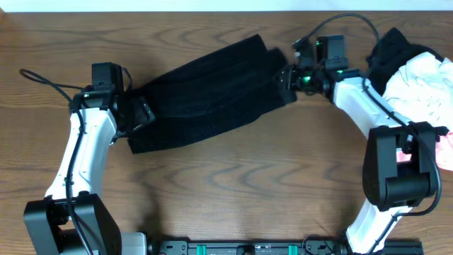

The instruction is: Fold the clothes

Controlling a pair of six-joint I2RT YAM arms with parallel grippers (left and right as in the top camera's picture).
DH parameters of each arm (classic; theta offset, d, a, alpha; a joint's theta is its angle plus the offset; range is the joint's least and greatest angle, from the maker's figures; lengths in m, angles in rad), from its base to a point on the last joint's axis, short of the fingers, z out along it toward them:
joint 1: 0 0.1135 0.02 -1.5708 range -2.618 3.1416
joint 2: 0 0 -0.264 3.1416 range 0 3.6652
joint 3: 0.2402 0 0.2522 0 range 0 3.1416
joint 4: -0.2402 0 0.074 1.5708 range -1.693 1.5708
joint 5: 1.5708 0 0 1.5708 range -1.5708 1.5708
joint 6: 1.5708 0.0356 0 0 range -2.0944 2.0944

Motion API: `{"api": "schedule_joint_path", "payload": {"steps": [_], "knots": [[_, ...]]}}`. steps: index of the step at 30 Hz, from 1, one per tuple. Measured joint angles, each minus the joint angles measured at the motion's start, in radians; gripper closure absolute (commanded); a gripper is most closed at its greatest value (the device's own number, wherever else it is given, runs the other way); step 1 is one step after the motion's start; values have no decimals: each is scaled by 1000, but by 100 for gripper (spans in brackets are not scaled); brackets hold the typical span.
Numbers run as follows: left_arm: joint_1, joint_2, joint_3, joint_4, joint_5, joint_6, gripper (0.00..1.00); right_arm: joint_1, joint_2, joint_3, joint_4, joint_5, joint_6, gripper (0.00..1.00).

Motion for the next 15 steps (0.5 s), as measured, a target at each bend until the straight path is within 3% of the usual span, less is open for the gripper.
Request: {"api": "schedule_joint_path", "payload": {"steps": [2, 5, 6, 7, 9, 10, 15], "knots": [[0, 0, 0, 58, 8, 0, 12, 29, 0, 0, -6, 3, -4, 98], [0, 0, 0, 97, 27, -8, 45, 67, 0, 1, -60, 17, -2, 99], [0, 0, 0, 94, 43, -9, 61, 79, 0, 2, -90, 27, -1, 99], [0, 0, 0, 89, 59, -6, 67, 87, 0, 2, -107, 33, 0, 99], [-2, 0, 0, 60, 104, -18, 89, 102, 2, 2, -135, 58, 0, 99], [-6, 0, -1, 53, 117, -16, 94, 110, 2, 2, -136, 75, -1, 99], [-39, 0, -22, 82, 141, -11, 94, 163, 20, 3, -9, 212, -4, 99]]}}
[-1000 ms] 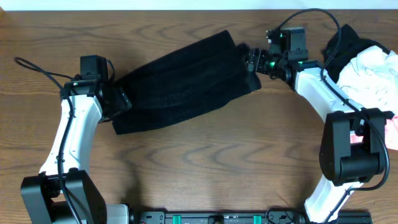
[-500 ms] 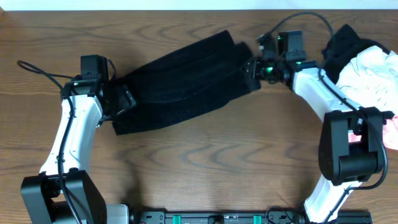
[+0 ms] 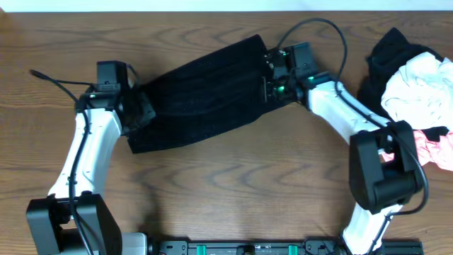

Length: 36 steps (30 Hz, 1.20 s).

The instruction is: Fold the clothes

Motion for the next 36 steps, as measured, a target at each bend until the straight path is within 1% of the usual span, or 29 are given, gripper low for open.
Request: {"api": "schedule_joint_path", "payload": {"steps": [3, 7, 9, 13, 16, 18, 19, 21, 25, 27, 29, 31, 33, 36], "knots": [[-17, 2, -25, 13, 3, 0, 94, 24, 43, 3, 90, 60, -4, 99], [-41, 10, -57, 8, 4, 0, 93, 32, 132, 5, 136, 97, -4, 99], [-53, 12, -63, 6, 4, 0, 91, 26, 170, 10, 153, 83, -3, 99], [-75, 13, -66, 5, 5, 0, 86, 18, 178, 45, 76, 82, -4, 99], [-80, 13, -67, 5, 6, 1, 84, 0, 169, 65, -32, 67, -5, 99], [-80, 13, -67, 5, 6, 5, 83, -19, 151, 70, -136, 68, -6, 99], [-80, 13, -67, 5, 6, 10, 78, -29, 141, 71, -198, 74, -6, 99], [-80, 13, -67, 6, 8, 23, 73, -50, 119, 72, -332, 98, -6, 99], [-80, 13, -67, 13, 13, 27, 71, -79, 95, 71, -549, 156, 1, 98], [-80, 13, -67, 14, 21, 31, 71, -77, 91, 70, -609, 185, 13, 99], [-86, 13, -67, 18, 28, 32, 70, -72, 88, 67, -633, 204, 19, 98], [-104, 13, -67, 33, 32, 35, 69, -59, 78, 59, -611, 223, 12, 99], [-134, 14, -67, 59, 36, 43, 66, -40, 61, 44, -579, 254, -6, 99], [-190, 23, -67, 105, 38, 53, 66, -18, 32, 19, -483, 287, -31, 99]]}}
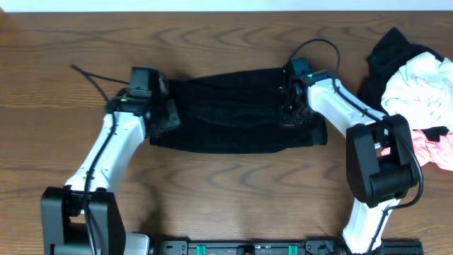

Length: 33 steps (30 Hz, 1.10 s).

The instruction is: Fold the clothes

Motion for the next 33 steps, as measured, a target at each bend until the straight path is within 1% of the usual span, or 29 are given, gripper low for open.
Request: {"api": "schedule_joint_path", "payload": {"steps": [5, 9, 12, 17, 21, 24, 27, 30, 33], "knots": [[-66, 71, 0, 29, -24, 14, 66, 2, -38, -6, 243, 29, -18, 99], [-71, 161, 0, 24, -40, 15, 66, -22, -40, -5, 372, 57, -22, 99], [-71, 209, 0, 22, -42, 15, 66, -57, -40, -5, 390, 70, -24, 99], [-72, 211, 0, 20, -42, 15, 66, -95, -45, -5, 334, 42, -43, 98], [-72, 211, 0, 15, -42, 15, 66, -94, -76, -5, 274, -105, -90, 99], [-72, 211, 0, 13, -42, 15, 66, -83, -113, -5, 261, -223, -109, 99], [-72, 211, 0, 13, -42, 15, 66, -53, -127, -5, 288, -278, -114, 99], [-72, 211, 0, 11, -42, 15, 66, -9, -105, -4, 366, -304, -109, 99], [-72, 211, 0, 10, -42, 15, 66, 29, -46, -4, 457, -319, -92, 99]]}}
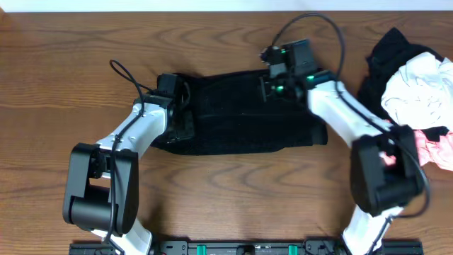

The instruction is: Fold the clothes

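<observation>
A black garment (248, 120) lies as a wide folded band across the middle of the table. My left gripper (185, 122) rests on its left end, where the cloth bunches under the fingers; it looks shut on the cloth. My right gripper (267, 86) is over the garment's upper edge, right of centre. Its fingers are dark against the black cloth, so their state does not show. The garment's right end (318, 134) lies flat on the wood.
A pile of other clothes sits at the right edge: black (386, 60), white (421, 85) and pink (433, 145) pieces. The right forearm (347, 117) crosses between garment and pile. Cables loop above both wrists. The arm bases stand at the front edge.
The left gripper has moved slightly right along the garment's left end, its elbow swung down. The right gripper has moved up and left, off the right end to the upper edge.
The garment first lay slanted from lower left to upper right, a gripper at each end. It was still slanted at the second moment, the right gripper further left. By the third moment it lay level in the middle. Now it stays there, with the right gripper at its top edge.
</observation>
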Controlling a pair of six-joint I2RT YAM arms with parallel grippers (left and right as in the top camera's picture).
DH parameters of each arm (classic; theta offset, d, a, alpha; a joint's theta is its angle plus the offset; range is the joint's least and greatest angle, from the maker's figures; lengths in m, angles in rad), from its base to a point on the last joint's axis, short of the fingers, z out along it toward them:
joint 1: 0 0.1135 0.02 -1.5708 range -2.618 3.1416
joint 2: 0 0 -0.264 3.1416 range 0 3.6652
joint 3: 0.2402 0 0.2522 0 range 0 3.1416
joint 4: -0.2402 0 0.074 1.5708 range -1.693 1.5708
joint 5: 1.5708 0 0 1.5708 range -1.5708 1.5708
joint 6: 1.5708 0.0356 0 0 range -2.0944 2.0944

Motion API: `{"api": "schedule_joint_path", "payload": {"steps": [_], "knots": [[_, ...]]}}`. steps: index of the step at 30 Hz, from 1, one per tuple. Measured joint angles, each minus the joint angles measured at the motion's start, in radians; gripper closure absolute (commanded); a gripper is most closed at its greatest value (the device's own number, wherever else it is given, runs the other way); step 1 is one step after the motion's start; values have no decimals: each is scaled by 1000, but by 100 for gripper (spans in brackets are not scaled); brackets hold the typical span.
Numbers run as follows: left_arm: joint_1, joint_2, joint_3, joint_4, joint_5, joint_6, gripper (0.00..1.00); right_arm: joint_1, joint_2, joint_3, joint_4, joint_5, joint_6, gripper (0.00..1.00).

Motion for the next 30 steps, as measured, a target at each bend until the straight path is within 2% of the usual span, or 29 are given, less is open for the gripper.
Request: {"api": "schedule_joint_path", "payload": {"steps": [5, 9, 15, 18, 23, 26, 30], "knots": [[0, 0, 0, -6, 0, 0, 66, 25, 169, -1, 211, 14, 66, 99], [0, 0, 0, -34, -1, 0, 66, 13, 224, -5, 375, 36, 103, 99], [0, 0, 0, -41, -1, 0, 66, -34, 219, 10, 430, 1, 118, 99], [0, 0, 0, -47, -1, 0, 66, -62, 181, 17, 352, -59, 125, 98], [0, -32, 11, -77, 8, 0, 64, -95, 0, 26, 47, -111, 126, 98], [0, -119, 38, -44, 22, 1, 59, -97, -113, 40, -162, -124, 99, 99], [0, -287, 84, 62, 32, 3, 59, -84, -173, 46, -327, -119, 82, 99]]}}
